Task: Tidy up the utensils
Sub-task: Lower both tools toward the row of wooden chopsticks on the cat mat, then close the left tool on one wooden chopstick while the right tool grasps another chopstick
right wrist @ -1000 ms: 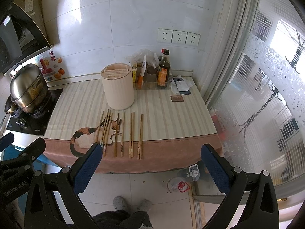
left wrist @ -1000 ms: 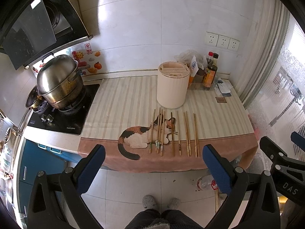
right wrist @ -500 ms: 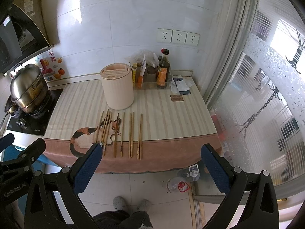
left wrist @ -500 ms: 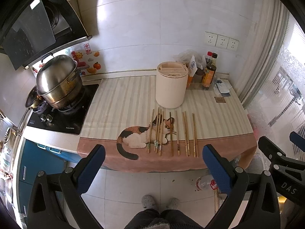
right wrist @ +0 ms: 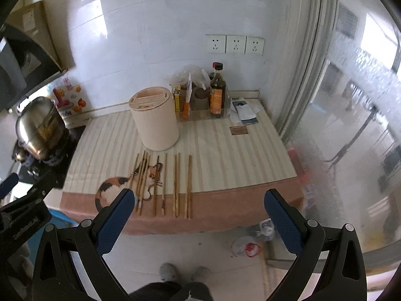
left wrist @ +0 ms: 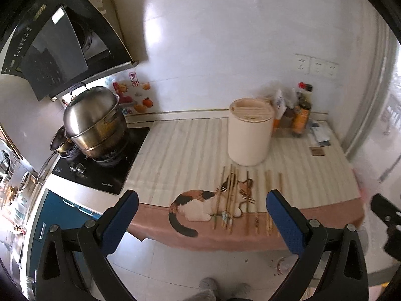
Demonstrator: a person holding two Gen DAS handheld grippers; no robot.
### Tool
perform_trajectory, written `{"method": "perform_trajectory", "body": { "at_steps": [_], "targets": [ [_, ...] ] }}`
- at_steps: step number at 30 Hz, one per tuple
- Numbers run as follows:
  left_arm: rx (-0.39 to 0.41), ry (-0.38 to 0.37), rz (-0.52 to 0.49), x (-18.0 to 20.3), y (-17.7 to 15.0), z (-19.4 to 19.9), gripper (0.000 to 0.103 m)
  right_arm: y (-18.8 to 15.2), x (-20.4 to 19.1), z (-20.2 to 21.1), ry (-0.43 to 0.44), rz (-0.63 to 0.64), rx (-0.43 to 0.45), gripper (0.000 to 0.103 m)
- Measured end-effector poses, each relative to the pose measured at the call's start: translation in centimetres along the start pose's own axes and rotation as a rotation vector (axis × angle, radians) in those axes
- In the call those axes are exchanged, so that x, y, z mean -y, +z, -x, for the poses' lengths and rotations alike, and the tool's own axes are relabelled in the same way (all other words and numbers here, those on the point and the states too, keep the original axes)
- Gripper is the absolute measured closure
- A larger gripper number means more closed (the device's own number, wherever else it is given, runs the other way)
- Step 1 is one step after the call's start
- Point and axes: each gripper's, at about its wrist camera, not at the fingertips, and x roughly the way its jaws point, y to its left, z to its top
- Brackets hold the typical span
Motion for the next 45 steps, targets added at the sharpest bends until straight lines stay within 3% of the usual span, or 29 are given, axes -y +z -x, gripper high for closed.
{"method": "perform_trajectory", "body": {
  "at_steps": [4, 7, 9, 12, 16, 20, 22, 23, 27, 30, 33, 35, 37, 38, 42, 45],
  "targets": [
    [-0.047, 0.06, -0.031, 0.2, 0.4, -5.5, 0.0, 0.6, 0.7, -5.3, -0.013, -0.017, -0.018, 0.0],
    [-0.115, 0.081, -0.052, 0.1, 0.5, -10.8, 0.0, 0.9, 0.9, -10.0, -0.014, -0.043, -0.088, 0.0],
    [-0.172, 0.075, -0.056, -0.2, 0.5, -14.6, 0.0, 0.8, 1.0, -13.6, -0.003, -0.059, -0.139, 0.004],
    [-0.277, 0.05, -0.061, -0.7, 0.1, -20.9, 0.001, 0.5, 0.9, -18.9, -0.011, -0.073, -0.228, 0.021],
    [-0.452, -0.077, -0.037, -0.8, -0.8, -28.3, 0.028, -0.4, 1.2, -25.7, -0.001, -0.14, -0.346, 0.042],
    [-0.549, -0.16, -0.055, 0.3, -1.4, -33.8, 0.039, -0.9, 1.1, -31.0, 0.014, -0.202, -0.432, 0.059],
    [-0.601, -0.197, -0.082, 1.2, -1.8, -36.1, 0.052, -0.8, 0.7, -32.7, 0.013, -0.216, -0.462, 0.065],
    [-0.634, -0.215, -0.102, 1.6, -2.1, -37.3, 0.052, -0.8, 0.5, -33.7, 0.009, -0.218, -0.478, 0.066],
    [-0.718, -0.258, -0.159, 2.7, -3.2, -39.9, 0.054, -0.9, -0.2, -36.9, -0.005, -0.226, -0.533, 0.067],
    [-0.738, -0.275, -0.202, 3.4, -3.7, -40.9, 0.055, -1.1, -0.8, -38.9, -0.003, -0.235, -0.577, 0.067],
    [-0.725, -0.273, -0.251, 4.2, -3.8, -40.8, 0.062, -1.4, -1.2, -40.8, -0.011, -0.227, -0.608, 0.067],
    [-0.707, -0.258, -0.271, 4.4, -3.6, -40.8, 0.073, -1.6, -1.3, -41.8, -0.005, -0.233, -0.635, 0.067],
    [-0.695, -0.251, -0.27, 4.4, -3.2, -40.7, 0.094, -1.6, -1.6, -42.4, 0.006, -0.228, -0.65, 0.067],
    [-0.701, -0.251, -0.262, 4.2, -2.7, -40.7, 0.097, -1.8, -1.8, -42.7, 0.005, -0.215, -0.664, 0.067],
    [-0.716, -0.257, -0.211, 3.0, -1.4, -40.7, 0.099, -1.8, -2.7, -43.5, -0.002, -0.164, -0.682, 0.069],
    [-0.724, -0.24, -0.177, 1.9, -0.9, -40.7, 0.099, -1.6, -2.9, -43.9, 0.002, -0.154, -0.683, 0.08]
  ]
}}
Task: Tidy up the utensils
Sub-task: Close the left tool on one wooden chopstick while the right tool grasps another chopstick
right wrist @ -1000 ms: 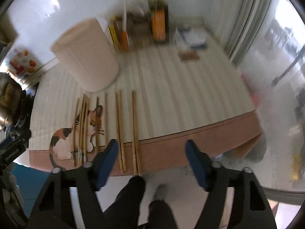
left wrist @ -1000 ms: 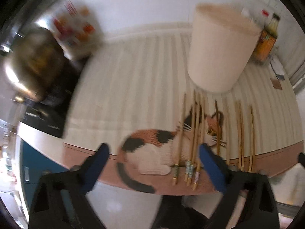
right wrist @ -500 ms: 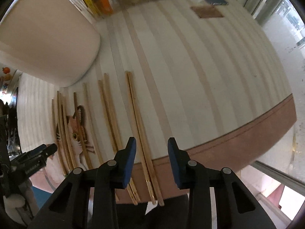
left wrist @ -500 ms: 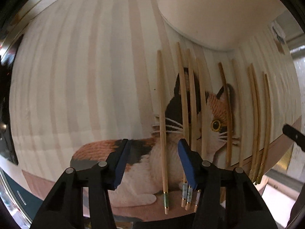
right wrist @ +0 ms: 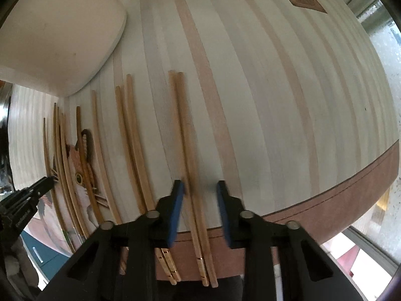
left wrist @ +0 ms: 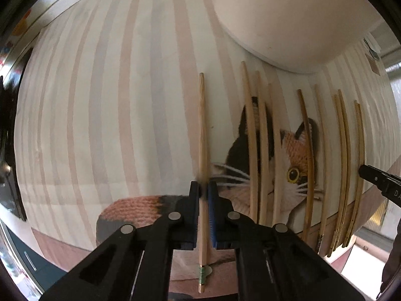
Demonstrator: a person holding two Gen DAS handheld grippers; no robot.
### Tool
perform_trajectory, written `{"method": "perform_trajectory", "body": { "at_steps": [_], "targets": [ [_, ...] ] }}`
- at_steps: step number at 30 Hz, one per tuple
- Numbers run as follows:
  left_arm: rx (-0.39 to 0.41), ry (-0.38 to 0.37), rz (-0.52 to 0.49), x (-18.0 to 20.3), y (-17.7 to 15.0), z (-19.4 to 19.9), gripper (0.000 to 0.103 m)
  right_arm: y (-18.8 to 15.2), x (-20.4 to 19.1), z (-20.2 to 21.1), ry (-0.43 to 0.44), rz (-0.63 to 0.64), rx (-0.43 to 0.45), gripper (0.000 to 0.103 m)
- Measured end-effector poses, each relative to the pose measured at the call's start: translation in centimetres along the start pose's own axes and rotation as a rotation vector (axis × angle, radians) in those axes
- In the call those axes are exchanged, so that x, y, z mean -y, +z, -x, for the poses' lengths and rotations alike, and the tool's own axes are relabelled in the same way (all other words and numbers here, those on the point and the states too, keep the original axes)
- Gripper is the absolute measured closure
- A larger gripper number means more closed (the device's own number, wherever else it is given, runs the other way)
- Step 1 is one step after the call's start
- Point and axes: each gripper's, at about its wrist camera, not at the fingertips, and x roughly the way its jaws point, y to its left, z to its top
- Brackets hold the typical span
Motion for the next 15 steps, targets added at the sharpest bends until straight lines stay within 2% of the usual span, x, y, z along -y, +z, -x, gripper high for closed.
{"method": "perform_trajectory", "body": {
  "at_steps": [2, 7, 13, 15],
  "targets": [
    [-0.008, -0.011, 0.035, -0.7, -0.3, 0.5, 0.099, 0.1, 0.0, 0.1, 0.0, -0.001, -0.004, 0.088],
    [-0.022, -0.025, 0.123, -2.6, -1.4, 1.5, 0.099, 1.1, 1.6, 0.4, 0.092, -0.041, -0.036, 0.088],
    [-0.033, -0.016, 0.185, -3.0, -2.7, 2.7, 0.099, 2.2, 2.2, 0.3, 0.094, 0.001, -0.052, 0.087],
    [-0.034, -0.018, 0.204, -4.5, -2.7, 2.2, 0.099, 3.0, 2.6, -0.2, 0.093, -0.007, -0.035, 0.087]
  ]
}}
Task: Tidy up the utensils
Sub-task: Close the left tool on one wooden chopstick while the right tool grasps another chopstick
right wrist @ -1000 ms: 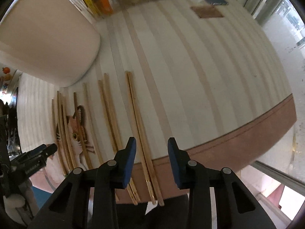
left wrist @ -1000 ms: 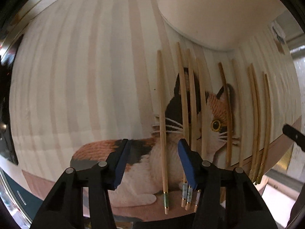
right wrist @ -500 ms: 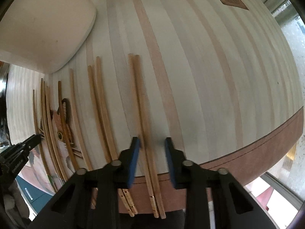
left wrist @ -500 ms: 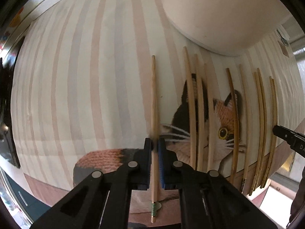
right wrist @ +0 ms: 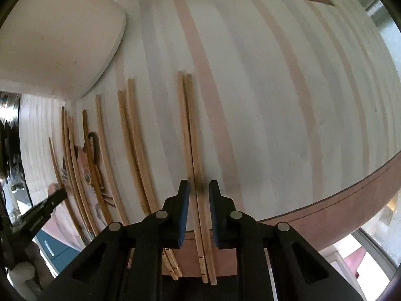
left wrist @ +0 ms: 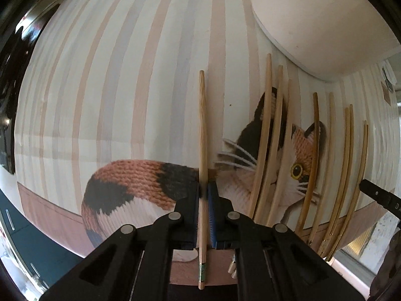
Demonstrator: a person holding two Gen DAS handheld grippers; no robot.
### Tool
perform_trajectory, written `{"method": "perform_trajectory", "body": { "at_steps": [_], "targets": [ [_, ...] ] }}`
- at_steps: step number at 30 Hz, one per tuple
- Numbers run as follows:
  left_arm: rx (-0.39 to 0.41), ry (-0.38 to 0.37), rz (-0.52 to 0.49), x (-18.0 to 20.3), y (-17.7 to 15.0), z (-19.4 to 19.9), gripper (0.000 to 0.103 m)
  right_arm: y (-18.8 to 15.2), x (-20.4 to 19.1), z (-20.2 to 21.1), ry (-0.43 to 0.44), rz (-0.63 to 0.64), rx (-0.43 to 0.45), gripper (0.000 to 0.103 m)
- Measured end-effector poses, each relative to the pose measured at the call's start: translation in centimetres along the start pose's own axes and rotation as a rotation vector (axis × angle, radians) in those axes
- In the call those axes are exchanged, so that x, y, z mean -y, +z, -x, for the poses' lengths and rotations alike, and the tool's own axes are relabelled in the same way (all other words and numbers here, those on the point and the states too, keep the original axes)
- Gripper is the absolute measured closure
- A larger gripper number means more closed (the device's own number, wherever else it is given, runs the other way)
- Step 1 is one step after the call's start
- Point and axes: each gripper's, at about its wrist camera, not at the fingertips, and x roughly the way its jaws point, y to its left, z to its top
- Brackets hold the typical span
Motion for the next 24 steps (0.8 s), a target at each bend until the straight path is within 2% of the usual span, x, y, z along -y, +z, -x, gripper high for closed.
{"method": "perform_trajectory", "body": {
  "at_steps": [5, 9, 12, 14, 16, 19, 24],
  "targets": [
    [0.007, 0.005, 0.036, 0.5, -0.9, -0.3, 0.099, 0.0, 2.2, 0.0, 0.035, -0.019, -0.012, 0.087],
    [0.016, 0.01, 0.058, 0.2, -0.9, 0.1, 0.099, 0.6, 2.3, -0.3, 0.025, -0.005, -0.008, 0.089],
    [0.016, 0.01, 0.067, 0.7, -1.5, -0.7, 0.099, 0.5, 1.6, -0.4, -0.014, 0.019, -0.012, 0.089],
    [0.014, 0.002, 0.052, 0.8, -1.9, -0.9, 0.098, 0.5, 0.8, -0.4, -0.078, 0.07, -0.021, 0.096],
    [0.007, -0.017, 0.042, 0.6, -2.0, -0.9, 0.097, 0.4, 0.3, -0.5, -0.112, 0.108, -0.028, 0.096],
    [0.013, -0.028, 0.033, 0.2, -2.5, -0.9, 0.096, 0.3, 0.0, -0.7, -0.126, 0.122, -0.042, 0.096],
    [0.005, 0.009, 0.009, 0.5, -2.3, -0.7, 0.098, 0.7, -1.1, -1.2, -0.135, 0.14, -0.05, 0.095]
  ]
}}
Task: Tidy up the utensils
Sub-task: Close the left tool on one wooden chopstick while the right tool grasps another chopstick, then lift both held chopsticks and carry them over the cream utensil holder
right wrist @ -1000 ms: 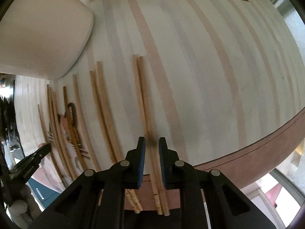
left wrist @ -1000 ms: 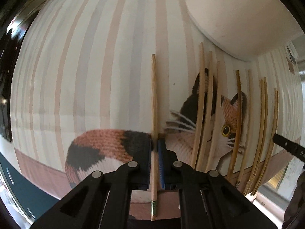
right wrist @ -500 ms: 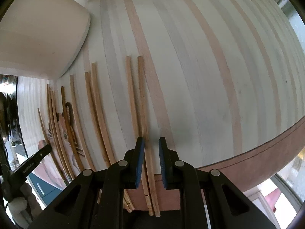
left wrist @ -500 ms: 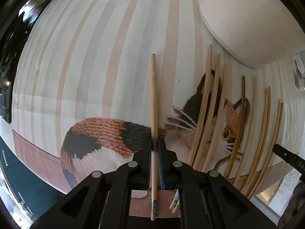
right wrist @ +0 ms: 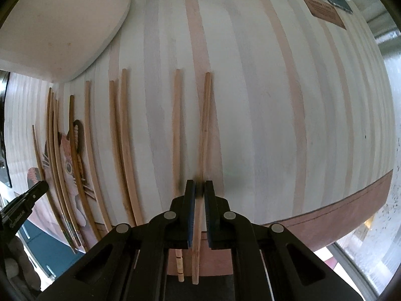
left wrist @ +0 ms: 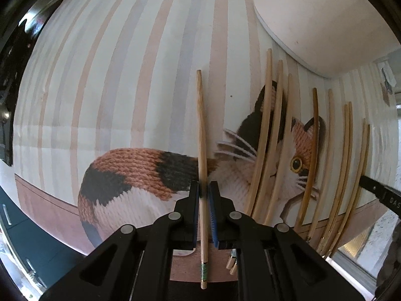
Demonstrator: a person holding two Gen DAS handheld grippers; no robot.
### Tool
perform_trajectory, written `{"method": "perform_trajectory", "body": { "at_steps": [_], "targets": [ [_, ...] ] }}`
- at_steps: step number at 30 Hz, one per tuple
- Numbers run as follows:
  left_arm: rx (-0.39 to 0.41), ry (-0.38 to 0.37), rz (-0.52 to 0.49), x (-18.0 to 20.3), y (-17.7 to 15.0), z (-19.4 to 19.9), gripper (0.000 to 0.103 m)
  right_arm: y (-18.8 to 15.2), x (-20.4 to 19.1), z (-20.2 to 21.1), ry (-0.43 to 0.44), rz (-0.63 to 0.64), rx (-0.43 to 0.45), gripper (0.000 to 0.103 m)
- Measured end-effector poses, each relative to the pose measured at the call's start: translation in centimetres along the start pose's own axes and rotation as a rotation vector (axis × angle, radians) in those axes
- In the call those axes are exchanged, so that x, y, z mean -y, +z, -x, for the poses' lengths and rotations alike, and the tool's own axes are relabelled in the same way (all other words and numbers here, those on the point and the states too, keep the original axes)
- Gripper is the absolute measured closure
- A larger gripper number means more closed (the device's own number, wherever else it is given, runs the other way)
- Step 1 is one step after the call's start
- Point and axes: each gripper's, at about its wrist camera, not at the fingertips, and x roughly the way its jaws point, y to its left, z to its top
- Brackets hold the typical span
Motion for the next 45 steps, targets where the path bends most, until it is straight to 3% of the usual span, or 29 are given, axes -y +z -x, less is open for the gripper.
{"method": "perform_trajectory", "body": {
  "at_steps": [6, 12, 17, 19, 22, 24, 25, 32, 45],
  "targets": [
    [0.008, 0.0, 0.0, 0.4, 0.7, 0.5, 0.098, 0.0, -1.7, -0.6, -0.112, 0.101, -0.014, 0.096],
    [0.008, 0.011, -0.021, 0.6, 0.3, 0.5, 0.095, -0.1, -0.7, -0.7, -0.045, 0.039, -0.03, 0.093],
    [0.0, 0.027, -0.024, 2.1, 0.8, 0.4, 0.094, 0.5, -1.3, -0.5, -0.041, 0.031, -0.041, 0.069],
    [0.0, 0.029, -0.027, 2.7, 1.6, 0.3, 0.095, 0.5, -2.3, -0.6, -0.065, 0.049, -0.038, 0.066],
    [0.01, 0.04, -0.042, 3.3, 1.7, 0.0, 0.098, 0.2, -3.5, -0.6, -0.087, 0.065, -0.009, 0.069],
    [0.019, 0.061, -0.039, 3.6, 1.6, 0.0, 0.099, 0.1, -3.5, -0.4, -0.086, 0.056, 0.004, 0.082],
    [0.022, 0.061, -0.036, 3.7, 1.6, 0.1, 0.099, -0.3, -2.8, -0.1, -0.086, 0.05, 0.012, 0.095],
    [0.125, 0.094, -0.007, 3.3, 1.6, 4.0, 0.099, 0.5, -1.0, 2.2, -0.038, -0.038, 0.062, 0.096],
    [0.438, 0.119, 0.094, 3.1, 1.9, 15.8, 0.099, 0.2, -1.5, 11.8, 0.028, -0.036, 0.295, 0.096]
  ]
}}
